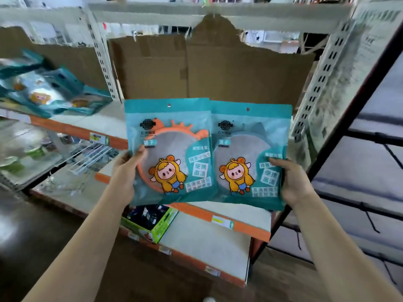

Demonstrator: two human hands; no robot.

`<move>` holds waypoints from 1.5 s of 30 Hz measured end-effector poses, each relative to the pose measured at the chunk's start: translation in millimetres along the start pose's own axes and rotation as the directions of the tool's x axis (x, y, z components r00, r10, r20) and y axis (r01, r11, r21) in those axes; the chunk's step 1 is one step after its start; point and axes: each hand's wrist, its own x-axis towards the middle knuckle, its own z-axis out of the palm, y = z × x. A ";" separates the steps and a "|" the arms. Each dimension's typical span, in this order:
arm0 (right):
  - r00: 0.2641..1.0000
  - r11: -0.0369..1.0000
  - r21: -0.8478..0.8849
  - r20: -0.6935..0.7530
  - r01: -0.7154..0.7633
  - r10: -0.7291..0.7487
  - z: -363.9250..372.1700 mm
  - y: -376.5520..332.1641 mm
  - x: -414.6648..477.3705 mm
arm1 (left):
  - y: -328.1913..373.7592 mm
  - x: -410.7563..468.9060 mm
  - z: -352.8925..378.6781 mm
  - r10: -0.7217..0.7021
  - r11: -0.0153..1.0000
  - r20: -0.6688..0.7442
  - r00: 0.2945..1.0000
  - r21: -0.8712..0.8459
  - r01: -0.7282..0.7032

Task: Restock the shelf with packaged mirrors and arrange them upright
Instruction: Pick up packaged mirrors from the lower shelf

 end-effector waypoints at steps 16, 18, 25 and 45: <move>0.976 0.996 0.050 -0.208 0.070 -0.059 -51.1 -73.5 172.9 | -51.6 190.4 185.2 -0.063 0.998 0.167 0.984 0.030 0.059; 0.972 0.995 0.033 -0.221 0.095 -0.085 -55.5 -81.6 186.9 | -54.1 204.9 198.7 -0.023 0.999 0.202 0.979 0.036 0.016; 0.956 0.982 -0.016 -0.226 0.186 -0.184 -56.5 -103.9 226.3 | -54.6 259.2 239.2 0.082 0.990 0.377 0.923 0.079 -0.120; 0.736 0.727 -0.686 -0.488 0.009 -0.470 -83.0 -101.4 309.6 | -104.1 370.4 293.4 0.150 0.611 0.615 0.774 0.558 -0.562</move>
